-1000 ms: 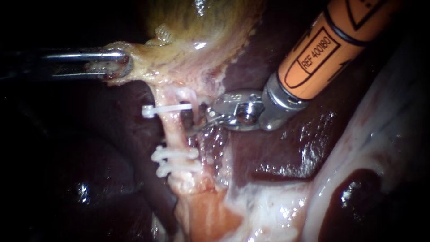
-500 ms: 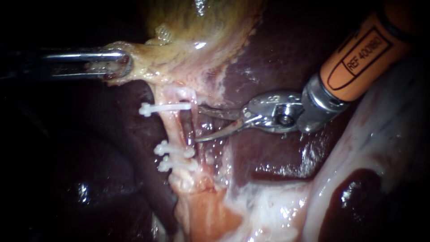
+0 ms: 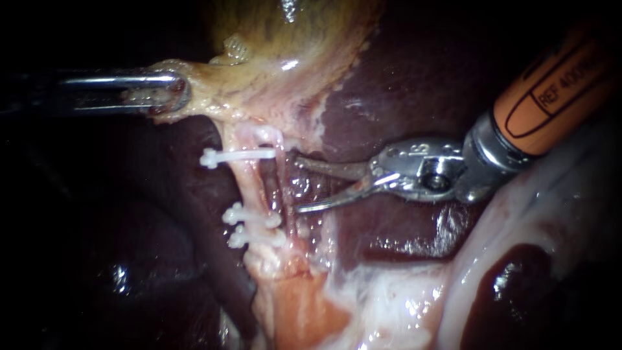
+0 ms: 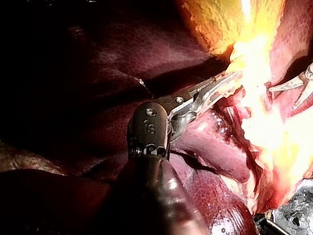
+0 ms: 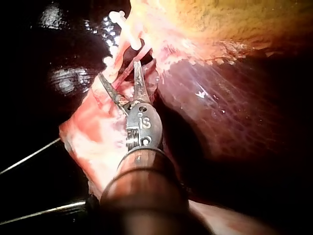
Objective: Go to the cutting position left tube
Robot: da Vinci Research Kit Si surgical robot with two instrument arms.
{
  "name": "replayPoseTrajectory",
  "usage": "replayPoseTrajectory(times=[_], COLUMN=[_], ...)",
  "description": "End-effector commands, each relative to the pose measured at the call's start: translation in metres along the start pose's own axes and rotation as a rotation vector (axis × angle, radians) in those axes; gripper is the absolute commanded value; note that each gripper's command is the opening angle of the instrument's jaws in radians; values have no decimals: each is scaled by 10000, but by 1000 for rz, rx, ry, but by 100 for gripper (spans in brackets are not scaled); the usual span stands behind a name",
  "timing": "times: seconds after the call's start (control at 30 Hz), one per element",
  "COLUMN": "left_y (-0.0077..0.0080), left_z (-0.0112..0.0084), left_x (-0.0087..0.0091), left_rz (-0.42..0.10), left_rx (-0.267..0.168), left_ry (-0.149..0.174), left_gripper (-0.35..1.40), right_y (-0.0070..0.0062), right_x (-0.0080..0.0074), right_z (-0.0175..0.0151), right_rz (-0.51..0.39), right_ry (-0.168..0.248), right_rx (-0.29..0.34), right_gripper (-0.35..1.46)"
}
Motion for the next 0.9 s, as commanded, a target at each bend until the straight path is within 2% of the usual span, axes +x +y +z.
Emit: replayPoseTrajectory(times=[0.03,0.2,0.3,0.47,0.77,0.9], left_y=[0,0,0,1,1,1], left_z=[0,0,0,0,-1,-1], left_x=[0,0,0,0,0,0], left_rz=[0,0,0,0,0,0], left_rx=[0,0,0,0,0,0], left_ry=[0,0,0,0,0,0], left_gripper=[-35,-35,-35,-35,-35,-35], right_y=[-2,-5,-4,-1,22,29], right_x=[1,1,-2,-7,-19,-18], right_z=[2,9,15,28,35,41], right_rz=[4,13,20,30,57,70], right_ry=[2,2,-8,-13,-11,-10], right_rx=[2,21,60,65,59,55], right_gripper=[141,143,143,143,141,141])
